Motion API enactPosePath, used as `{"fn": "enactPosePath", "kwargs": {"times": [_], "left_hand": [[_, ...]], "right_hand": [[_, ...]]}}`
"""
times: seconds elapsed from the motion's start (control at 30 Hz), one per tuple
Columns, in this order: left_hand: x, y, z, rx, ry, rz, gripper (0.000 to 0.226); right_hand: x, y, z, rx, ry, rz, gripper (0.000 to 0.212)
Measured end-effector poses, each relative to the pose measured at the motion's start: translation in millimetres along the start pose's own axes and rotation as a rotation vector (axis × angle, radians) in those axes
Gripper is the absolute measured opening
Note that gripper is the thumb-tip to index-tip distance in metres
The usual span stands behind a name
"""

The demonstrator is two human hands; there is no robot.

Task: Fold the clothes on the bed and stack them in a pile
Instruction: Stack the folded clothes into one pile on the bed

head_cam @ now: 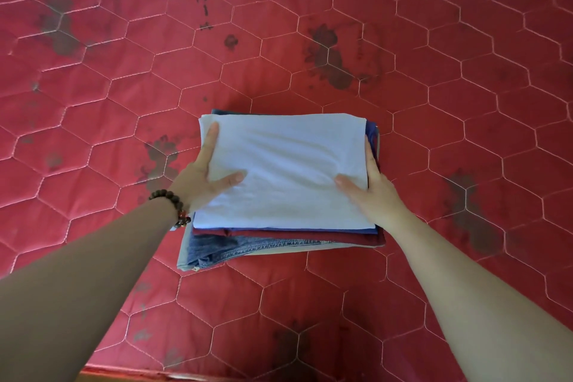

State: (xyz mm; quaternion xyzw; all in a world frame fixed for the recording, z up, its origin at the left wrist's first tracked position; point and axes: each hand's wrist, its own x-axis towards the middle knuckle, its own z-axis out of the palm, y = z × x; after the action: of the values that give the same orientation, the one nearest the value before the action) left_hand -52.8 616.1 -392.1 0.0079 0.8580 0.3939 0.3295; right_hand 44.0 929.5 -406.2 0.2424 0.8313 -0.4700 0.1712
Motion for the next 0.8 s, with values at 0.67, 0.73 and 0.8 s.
{"fn": "enactPosePath", "kwargs": {"times": [0.67,0.73,0.8], "left_hand": [[-124.6,133.5,-38.2,-0.037,0.008,0.175,0.102],[-144.8,168.7,-46.8,-0.018,-0.071,0.227,0.102],[-163.6,202.0,-50.1,0.023,-0.138,0.284,0.103]], "right_hand": [[-161.9,-78.9,-97.6,0.214,0.205,-0.088,0.080],[-202.5,-95.6,-121.2,0.232,0.250,-0.078,0.079],[-244.4,-106.9,-141.2,0.256,0.306,-0.066,0.080]]}}
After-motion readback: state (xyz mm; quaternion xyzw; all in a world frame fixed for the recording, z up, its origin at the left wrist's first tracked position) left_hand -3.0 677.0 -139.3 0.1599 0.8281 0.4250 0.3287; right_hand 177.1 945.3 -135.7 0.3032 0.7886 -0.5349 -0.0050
